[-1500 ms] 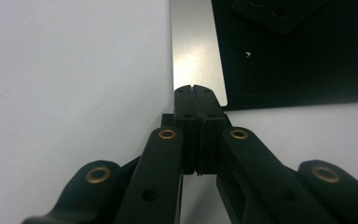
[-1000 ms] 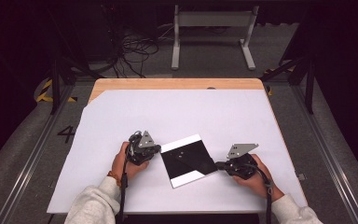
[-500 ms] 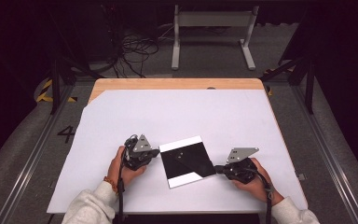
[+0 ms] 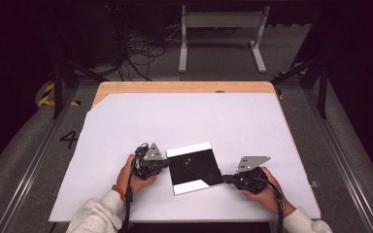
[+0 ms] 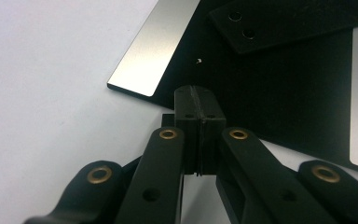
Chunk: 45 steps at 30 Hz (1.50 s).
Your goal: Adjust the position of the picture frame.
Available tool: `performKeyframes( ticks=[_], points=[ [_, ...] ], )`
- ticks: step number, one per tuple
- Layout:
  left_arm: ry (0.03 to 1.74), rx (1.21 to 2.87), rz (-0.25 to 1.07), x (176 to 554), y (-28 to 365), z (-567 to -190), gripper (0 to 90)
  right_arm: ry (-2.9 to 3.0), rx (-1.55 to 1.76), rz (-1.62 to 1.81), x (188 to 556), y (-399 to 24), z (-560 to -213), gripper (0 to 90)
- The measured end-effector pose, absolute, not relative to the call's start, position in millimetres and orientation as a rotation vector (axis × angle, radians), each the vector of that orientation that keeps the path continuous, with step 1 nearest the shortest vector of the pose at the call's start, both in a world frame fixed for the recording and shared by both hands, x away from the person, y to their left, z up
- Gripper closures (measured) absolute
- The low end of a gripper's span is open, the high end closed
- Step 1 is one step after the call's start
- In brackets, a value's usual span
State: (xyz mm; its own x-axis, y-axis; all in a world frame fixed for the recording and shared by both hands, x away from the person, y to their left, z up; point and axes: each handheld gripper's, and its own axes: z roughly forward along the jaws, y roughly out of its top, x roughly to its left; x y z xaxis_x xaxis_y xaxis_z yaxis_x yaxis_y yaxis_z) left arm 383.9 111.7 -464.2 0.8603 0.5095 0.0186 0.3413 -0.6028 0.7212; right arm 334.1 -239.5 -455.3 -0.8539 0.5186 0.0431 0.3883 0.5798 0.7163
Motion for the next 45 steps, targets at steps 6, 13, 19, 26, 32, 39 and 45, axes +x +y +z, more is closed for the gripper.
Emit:
performKeyframes(
  ticks=[6,13,19,26,32,39,45],
  points=[
    [0.613,2.262,0.295,395,106,-465,89.8,2.639,0.766,1.124,333,-239,-455,90.0],
    [0.619,2.255,0.294,405,101,-465,89.9,2.639,0.765,1.119,332,-239,-454,90.0],
    [0.615,2.254,0.31,408,96,-465,90.0,2.632,0.77,1.128,330,-240,-455,90.0],
    [0.622,2.25,0.295,416,93,-465,90.0,2.621,0.767,1.118,328,-239,-455,90.0],
    [0.624,2.249,0.298,418,90,-465,90.0,2.619,0.74,1.097,327,-238,-455,90.0],
    [0.613,2.276,0.302,412,89,-462,89.2,2.611,0.723,1.082,326,-237,-454,90.0],
    [0.544,2.299,0.262,387,94,-457,88.4,2.602,0.722,1.076,325,-237,-454,90.0]
  ],
)
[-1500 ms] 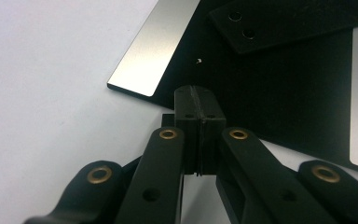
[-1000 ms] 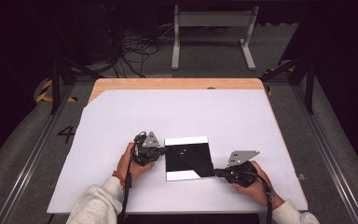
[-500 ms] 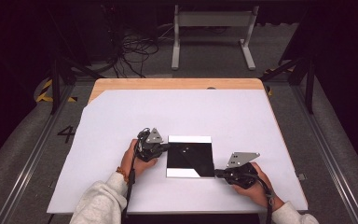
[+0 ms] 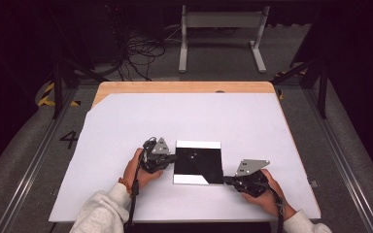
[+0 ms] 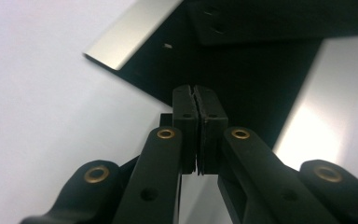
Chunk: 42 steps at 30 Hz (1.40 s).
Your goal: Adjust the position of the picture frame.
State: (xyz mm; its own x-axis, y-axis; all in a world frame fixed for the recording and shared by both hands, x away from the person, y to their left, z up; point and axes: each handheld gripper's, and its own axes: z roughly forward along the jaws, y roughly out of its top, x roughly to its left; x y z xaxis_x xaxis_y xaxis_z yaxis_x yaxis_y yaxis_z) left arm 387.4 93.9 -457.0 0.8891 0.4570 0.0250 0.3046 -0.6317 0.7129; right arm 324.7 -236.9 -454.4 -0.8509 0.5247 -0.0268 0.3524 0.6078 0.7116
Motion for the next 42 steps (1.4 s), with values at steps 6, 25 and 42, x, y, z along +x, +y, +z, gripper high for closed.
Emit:
performKeyframes(
  ticks=[6,25,42],
  points=[
    [0.493,2.338,0.241,360,98,-461,89.1,2.599,0.737,1.082,325,-237,-455,89.9],
    [0.472,2.306,0.159,350,101,-462,89.9,2.581,0.75,1.076,327,-237,-455,90.0],
    [0.41,2.323,0.184,349,103,-459,87.0,2.579,0.767,1.062,329,-237,-454,90.0]
  ],
)
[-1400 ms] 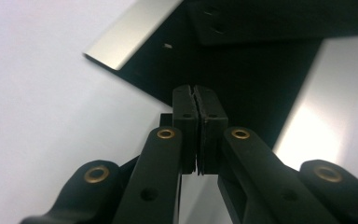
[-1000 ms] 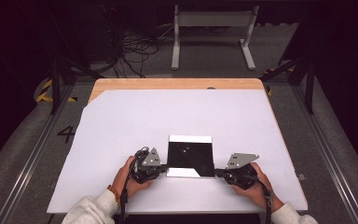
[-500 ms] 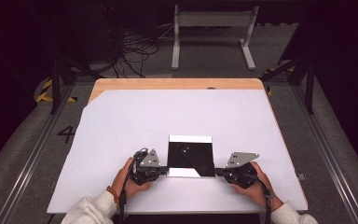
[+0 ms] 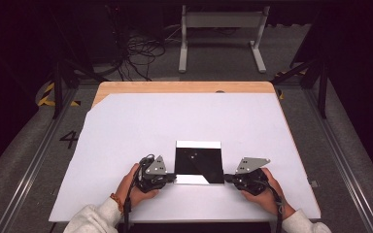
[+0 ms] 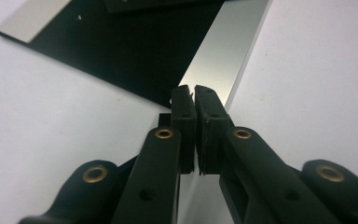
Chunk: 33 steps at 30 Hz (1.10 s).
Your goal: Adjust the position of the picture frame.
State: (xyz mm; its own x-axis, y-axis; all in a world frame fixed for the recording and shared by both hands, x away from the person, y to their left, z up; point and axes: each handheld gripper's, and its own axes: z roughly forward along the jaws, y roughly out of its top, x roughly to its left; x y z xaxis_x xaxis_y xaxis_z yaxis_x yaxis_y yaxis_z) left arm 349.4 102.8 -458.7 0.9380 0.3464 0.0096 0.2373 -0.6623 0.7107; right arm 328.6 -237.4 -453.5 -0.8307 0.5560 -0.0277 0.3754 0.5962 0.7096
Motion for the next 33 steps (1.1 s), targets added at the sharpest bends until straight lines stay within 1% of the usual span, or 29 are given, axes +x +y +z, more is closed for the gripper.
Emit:
performKeyframes(
  ticks=[4,7,9,11,12,14,16,22,24,28,33],
  points=[
    [0.433,2.294,0.232,351,112,-452,86.8,2.58,0.768,1.062,328,-238,-450,90.0],
    [0.443,2.269,0.255,348,121,-449,84.4,2.571,0.763,1.063,327,-239,-447,90.0],
    [0.441,2.263,0.278,345,128,-447,81.2,2.572,0.763,1.054,327,-239,-447,90.0],
    [0.443,2.252,0.298,343,134,-445,74.8,2.572,0.761,1.047,326,-238,-446,90.0],
    [0.46,2.247,0.318,342,140,-445,74.8,2.571,0.759,1.045,326,-238,-445,89.8],
    [0.471,2.222,0.324,340,149,-444,71.9,2.565,0.753,1.033,324,-237,-443,89.2],
    [0.482,2.202,0.329,338,157,-443,67.1,2.565,0.749,1.044,323,-237,-441,88.5],
    [0.521,2.168,0.367,328,174,-445,62.0,2.573,0.754,1.041,320,-238,-438,86.0],
    [0.539,2.161,0.372,327,177,-447,55.5,2.591,0.753,1.035,318,-238,-439,84.7],
    [0.567,2.163,0.371,322,180,-451,49.2,2.616,0.751,1.003,312,-237,-442,83.9],
    [0.577,2.164,0.384,322,178,-452,45.1,2.638,0.748,0.987,310,-235,-444,83.6]
  ],
)
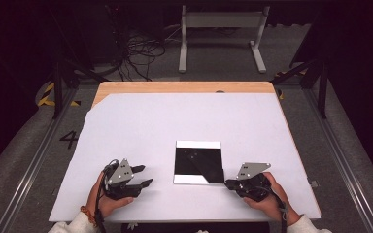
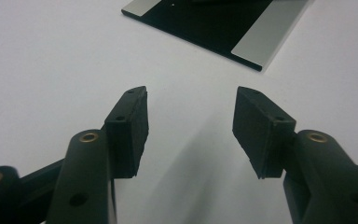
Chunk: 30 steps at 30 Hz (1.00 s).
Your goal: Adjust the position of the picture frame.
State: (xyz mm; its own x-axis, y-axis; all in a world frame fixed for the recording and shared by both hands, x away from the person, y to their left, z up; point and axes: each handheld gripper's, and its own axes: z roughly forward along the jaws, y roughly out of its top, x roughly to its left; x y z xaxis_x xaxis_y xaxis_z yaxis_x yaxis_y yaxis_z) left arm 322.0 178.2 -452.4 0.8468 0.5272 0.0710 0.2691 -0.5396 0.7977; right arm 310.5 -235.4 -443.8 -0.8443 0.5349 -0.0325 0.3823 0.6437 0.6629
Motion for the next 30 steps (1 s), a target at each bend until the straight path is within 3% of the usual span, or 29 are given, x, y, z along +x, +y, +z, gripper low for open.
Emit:
performKeyframes(
  ticks=[3,30],
  points=[
    [0.601,2.157,0.401,322,177,-455,41.8,2.651,0.75,0.984,311,-235,-444,82.7],
    [0.579,2.211,0.367,324,167,-464,40.0,2.694,0.808,0.898,318,-227,-441,83.4]
  ],
)
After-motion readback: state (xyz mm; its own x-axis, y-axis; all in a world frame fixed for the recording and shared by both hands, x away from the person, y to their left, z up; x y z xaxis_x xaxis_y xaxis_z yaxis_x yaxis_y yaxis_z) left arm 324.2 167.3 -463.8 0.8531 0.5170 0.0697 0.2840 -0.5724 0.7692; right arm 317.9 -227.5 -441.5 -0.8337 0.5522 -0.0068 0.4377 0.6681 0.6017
